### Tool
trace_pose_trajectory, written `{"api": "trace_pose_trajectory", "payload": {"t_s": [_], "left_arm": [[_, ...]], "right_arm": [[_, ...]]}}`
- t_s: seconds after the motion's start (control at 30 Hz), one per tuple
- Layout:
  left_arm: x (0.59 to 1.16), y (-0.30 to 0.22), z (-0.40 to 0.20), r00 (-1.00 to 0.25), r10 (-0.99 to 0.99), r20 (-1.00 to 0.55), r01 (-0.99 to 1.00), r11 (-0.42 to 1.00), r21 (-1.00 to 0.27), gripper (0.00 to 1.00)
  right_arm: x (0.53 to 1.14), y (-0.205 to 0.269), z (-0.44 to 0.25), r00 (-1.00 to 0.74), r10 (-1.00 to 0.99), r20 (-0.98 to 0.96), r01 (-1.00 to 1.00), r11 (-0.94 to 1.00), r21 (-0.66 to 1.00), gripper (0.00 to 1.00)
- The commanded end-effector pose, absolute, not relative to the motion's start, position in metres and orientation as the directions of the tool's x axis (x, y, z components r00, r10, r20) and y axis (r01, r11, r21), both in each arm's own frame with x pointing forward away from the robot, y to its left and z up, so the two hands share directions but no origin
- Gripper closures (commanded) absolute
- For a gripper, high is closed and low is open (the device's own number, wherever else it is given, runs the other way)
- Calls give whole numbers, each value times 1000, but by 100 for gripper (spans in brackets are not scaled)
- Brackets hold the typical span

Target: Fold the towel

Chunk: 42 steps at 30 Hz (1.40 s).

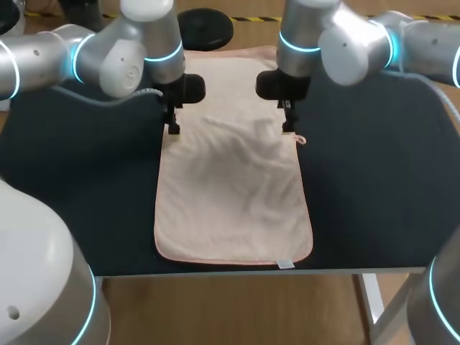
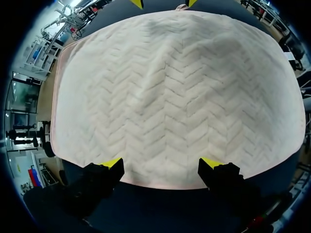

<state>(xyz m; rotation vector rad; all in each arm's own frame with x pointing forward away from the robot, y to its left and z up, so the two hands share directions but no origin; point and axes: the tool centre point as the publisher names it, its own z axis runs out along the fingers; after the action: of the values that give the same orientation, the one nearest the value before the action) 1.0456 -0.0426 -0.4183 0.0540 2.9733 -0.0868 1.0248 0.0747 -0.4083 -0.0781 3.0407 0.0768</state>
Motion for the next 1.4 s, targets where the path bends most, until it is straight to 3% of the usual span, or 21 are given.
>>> {"api": "trace_pose_trajectory", "payload": {"t_s": [0.03,1.3,1.33,1.37,1.4], "left_arm": [[1048,-45,-423,-987,31,-158,41,997,-58,0],[1049,-45,-435,-991,29,-132,37,998,-54,0],[1048,-45,-435,-991,29,-133,37,998,-55,33],[1048,-45,-435,-991,29,-133,37,998,-55,55],[1048,-45,-435,-991,29,-133,37,998,-55,60]], "right_arm": [[1025,76,-414,-995,-50,-92,-54,997,47,0],[1030,69,-445,-1000,-11,-21,-12,999,49,0],[1030,69,-445,-1000,-11,-21,-12,999,49,0],[1030,69,-445,-1000,-12,-22,-13,999,49,0],[1030,69,-445,-1000,-13,-23,-14,999,49,0]]}}
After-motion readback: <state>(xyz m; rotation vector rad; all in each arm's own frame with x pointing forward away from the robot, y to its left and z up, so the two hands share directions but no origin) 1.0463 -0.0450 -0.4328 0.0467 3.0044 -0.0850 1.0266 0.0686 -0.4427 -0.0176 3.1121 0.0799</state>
